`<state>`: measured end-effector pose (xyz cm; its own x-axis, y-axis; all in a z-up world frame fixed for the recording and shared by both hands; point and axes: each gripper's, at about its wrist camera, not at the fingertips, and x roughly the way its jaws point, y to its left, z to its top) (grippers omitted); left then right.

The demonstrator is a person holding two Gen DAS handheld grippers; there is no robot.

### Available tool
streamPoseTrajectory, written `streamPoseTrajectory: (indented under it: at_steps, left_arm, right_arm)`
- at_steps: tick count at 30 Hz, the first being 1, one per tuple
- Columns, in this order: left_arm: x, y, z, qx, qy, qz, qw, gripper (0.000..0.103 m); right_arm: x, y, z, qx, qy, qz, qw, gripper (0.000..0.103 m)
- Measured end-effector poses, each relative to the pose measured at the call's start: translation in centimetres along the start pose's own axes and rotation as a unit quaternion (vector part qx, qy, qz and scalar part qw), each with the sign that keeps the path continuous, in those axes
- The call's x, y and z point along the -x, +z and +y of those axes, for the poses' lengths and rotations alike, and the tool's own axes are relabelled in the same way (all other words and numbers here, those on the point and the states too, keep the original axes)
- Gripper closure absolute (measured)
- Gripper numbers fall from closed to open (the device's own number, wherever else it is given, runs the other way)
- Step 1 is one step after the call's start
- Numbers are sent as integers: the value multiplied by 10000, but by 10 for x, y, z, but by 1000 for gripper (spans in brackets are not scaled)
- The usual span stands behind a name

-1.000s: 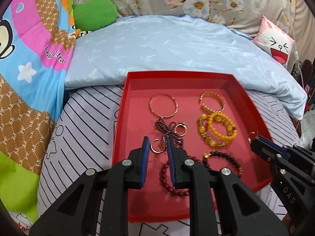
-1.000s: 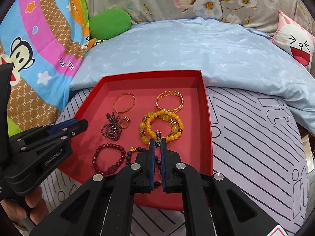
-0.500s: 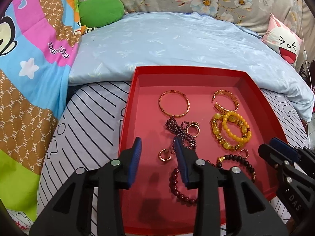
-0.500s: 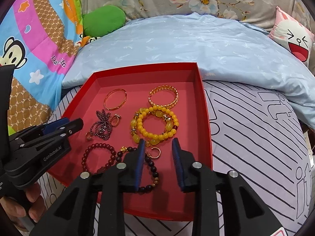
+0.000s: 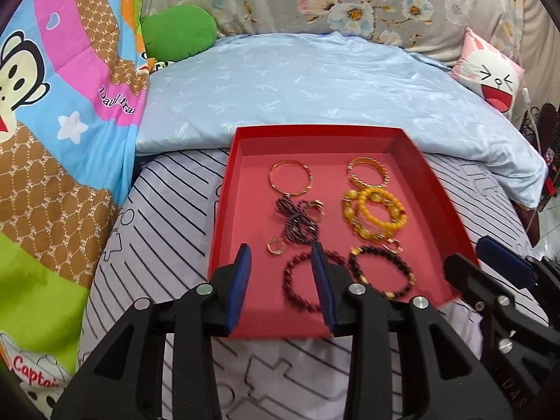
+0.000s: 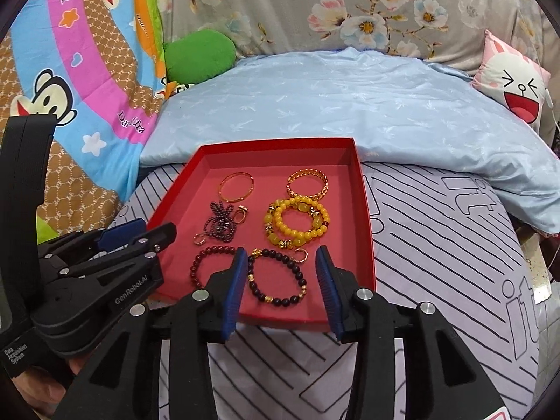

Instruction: Organize jewelry

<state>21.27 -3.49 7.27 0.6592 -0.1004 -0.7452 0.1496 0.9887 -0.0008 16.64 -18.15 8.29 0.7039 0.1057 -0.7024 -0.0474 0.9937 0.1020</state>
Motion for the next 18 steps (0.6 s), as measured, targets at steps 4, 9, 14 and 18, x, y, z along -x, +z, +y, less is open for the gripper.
streamPoseTrajectory:
  at_steps: [4,9,14,18]
  left_arm:
    - [22,-12,-6,26,8,-5,10000,56]
    - [38,-27,-4,159,36,76,9998,44]
    - [49,-43,-3,186,126,134,9997,38]
    - [57,-53,-4,161,310,143,9993,33]
  right_arm:
    - [20,-9,4,-26,-63,-76,9999,58]
    - [36,-23,4,-114,-137,-23,9998,53]
    - [51,-39,4,-131,-362,-19,9993,43]
    - [60,-48,6,-104,-486,-20,9988,41]
